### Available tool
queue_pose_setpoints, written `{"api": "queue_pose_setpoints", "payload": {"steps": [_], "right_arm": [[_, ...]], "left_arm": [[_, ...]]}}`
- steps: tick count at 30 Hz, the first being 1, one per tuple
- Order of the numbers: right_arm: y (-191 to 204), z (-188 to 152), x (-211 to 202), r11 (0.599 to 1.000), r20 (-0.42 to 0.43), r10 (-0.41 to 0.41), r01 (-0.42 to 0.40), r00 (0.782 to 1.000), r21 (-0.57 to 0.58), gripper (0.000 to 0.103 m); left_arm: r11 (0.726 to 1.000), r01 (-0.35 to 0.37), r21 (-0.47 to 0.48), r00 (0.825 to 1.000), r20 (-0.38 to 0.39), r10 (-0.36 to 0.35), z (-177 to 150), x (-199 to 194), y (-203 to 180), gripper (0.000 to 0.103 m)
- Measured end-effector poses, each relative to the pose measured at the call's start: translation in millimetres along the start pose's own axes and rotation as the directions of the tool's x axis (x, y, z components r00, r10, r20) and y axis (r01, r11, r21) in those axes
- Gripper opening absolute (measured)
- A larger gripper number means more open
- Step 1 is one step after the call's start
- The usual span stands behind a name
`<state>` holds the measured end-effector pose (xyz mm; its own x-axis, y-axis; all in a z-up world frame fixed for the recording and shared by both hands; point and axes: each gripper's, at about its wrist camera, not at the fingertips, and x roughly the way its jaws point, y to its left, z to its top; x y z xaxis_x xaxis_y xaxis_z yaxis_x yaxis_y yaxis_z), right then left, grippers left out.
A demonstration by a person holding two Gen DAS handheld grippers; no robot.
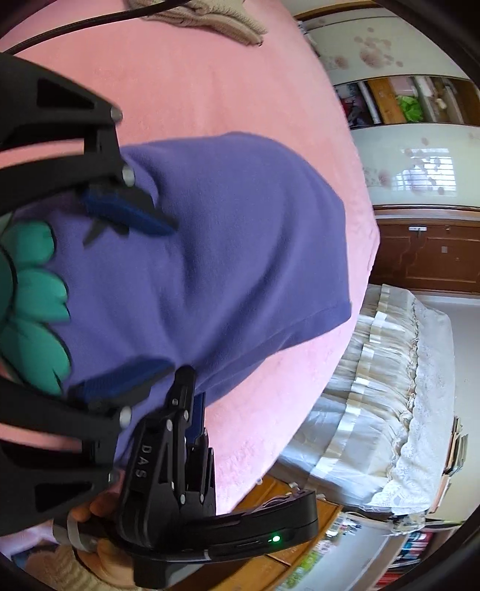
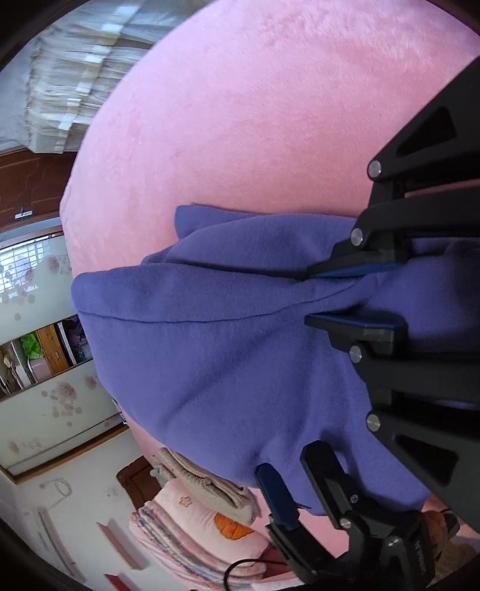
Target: Fold large clothes
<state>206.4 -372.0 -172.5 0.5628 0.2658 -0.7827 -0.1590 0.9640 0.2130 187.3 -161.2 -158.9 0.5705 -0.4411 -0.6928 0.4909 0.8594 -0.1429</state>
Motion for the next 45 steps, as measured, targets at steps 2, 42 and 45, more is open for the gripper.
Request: {"api": "queue_pose_setpoints", "payload": {"steps": [2,42,45], "right_arm": [[3,3,-8,1.0,0.006,0.002,-0.002,1.0,-0.005,0.027],[45,149,44,0.989,-0.126,-0.118,0.105,0.985,-0.104,0.013],[25,134,51,0.989,-0.137,-0.146,0.139,0.98,-0.059,0.013]], "left_arm": [[0.999,0.015,-0.032,1.0,-0.019,-0.016,5,-5,0,0.094],[0.989,0.004,-0.149,1.0,0.018,-0.002,41,20,29,0.102],[0.996,-0.065,-0.054,0.998,-0.003,0.065,36,36,9,0.102]]}}
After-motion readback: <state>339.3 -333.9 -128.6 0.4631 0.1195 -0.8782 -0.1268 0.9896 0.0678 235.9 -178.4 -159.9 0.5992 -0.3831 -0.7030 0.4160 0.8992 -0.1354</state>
